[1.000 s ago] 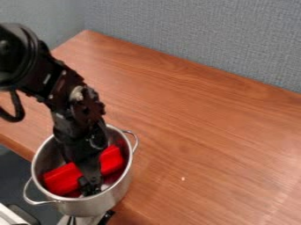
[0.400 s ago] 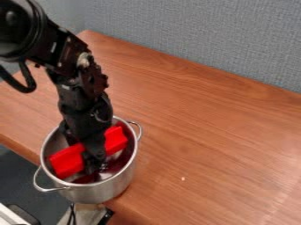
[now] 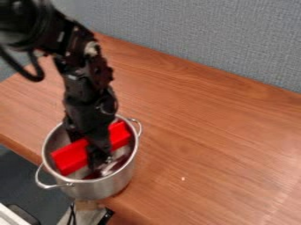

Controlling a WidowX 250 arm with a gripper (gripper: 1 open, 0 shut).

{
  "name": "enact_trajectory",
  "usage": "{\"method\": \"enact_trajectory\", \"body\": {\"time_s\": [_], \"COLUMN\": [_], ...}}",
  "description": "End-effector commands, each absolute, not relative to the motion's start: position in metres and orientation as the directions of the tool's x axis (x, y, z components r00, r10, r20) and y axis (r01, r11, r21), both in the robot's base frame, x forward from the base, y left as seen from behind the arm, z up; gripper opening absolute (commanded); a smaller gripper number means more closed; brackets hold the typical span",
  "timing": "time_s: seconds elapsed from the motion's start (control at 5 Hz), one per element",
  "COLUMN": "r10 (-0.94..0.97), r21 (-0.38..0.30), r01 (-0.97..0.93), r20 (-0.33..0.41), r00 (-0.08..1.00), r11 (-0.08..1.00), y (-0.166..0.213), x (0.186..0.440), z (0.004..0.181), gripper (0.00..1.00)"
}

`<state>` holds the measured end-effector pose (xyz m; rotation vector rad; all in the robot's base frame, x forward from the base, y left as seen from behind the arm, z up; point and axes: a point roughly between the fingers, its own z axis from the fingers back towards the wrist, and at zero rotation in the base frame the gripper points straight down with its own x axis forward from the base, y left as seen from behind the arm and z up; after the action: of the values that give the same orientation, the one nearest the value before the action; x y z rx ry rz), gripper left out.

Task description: Move the red object from the metal pot to the table

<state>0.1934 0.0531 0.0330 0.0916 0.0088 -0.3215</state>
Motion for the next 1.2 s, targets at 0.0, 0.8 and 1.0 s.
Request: {"method": "enact_trajectory", "body": {"time_s": [0.0, 0.8, 1.0], "r10": [-0.258, -0.157, -0.178], "r21": [0.106, 0.102, 0.09], "r01": [0.259, 0.163, 0.182], "r20": [-0.021, -0.06, -0.058], "r00": [0.966, 0.986, 0.982], "r11": [0.96, 0.981, 0.979], "y": [0.049, 0.08, 0.095], "x": [0.231, 0.272, 0.27], "z": [0.046, 0.059, 0.065], "gripper": [0.0, 0.0, 0.0]}}
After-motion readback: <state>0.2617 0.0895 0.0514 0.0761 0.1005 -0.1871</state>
